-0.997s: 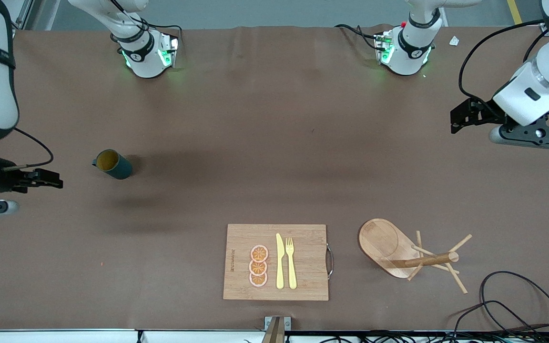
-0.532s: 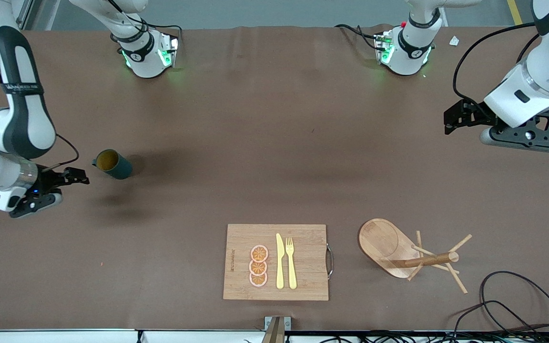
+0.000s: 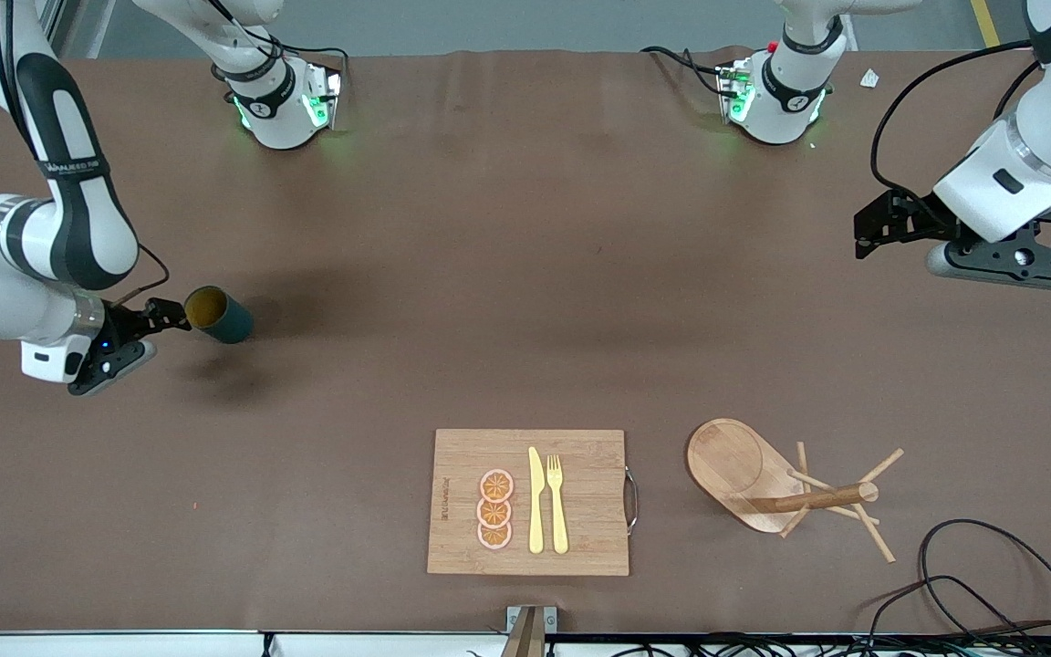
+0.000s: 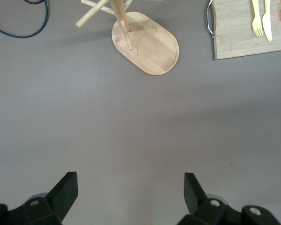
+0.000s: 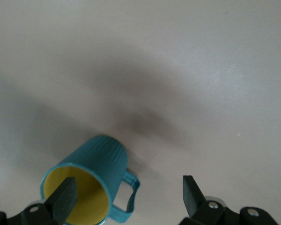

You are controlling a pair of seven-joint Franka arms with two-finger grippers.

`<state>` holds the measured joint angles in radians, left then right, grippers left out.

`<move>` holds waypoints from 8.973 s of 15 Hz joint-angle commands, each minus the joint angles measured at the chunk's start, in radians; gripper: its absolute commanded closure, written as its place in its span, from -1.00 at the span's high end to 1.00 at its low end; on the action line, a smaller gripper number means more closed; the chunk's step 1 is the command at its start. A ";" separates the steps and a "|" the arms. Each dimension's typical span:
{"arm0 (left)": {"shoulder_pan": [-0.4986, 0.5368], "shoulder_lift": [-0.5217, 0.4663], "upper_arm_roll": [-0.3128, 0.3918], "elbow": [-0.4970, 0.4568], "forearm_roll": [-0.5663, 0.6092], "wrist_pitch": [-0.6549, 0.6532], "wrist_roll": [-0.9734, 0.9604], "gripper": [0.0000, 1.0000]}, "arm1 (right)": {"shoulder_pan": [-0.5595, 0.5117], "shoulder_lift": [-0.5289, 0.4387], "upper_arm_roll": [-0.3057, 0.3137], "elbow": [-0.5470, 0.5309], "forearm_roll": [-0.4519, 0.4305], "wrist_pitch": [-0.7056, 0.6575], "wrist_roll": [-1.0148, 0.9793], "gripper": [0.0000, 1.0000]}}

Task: Pass cup and hang on rack
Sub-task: 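Lower the right gripper and grasp the teal mug rim, then carry the mug to mid-table with the right gripper while the left gripper approaches, then grasp the mug handle with the left gripper while the right gripper releases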

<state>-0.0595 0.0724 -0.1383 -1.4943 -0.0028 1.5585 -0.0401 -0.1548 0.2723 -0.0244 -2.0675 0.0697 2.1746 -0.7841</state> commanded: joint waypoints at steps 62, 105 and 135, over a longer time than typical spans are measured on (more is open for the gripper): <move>-0.063 0.176 -0.014 0.040 0.014 0.136 -0.294 1.00 | 0.985 0.344 0.008 0.432 -0.002 0.085 1.632 -1.00; -0.807 0.519 -0.015 0.118 0.478 0.213 -1.538 1.00 | 0.212 -0.010 0.004 0.581 -0.099 -0.543 0.786 1.00; -1.062 0.903 0.020 0.111 1.179 0.236 -2.339 -0.44 | 0.153 -0.047 0.009 0.650 -0.077 -0.696 0.859 1.00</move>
<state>-1.1118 0.9645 -0.1242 -1.4054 1.1582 1.8065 -2.3743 0.0045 0.2736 -0.0226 -1.3553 -0.0022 1.4592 0.0678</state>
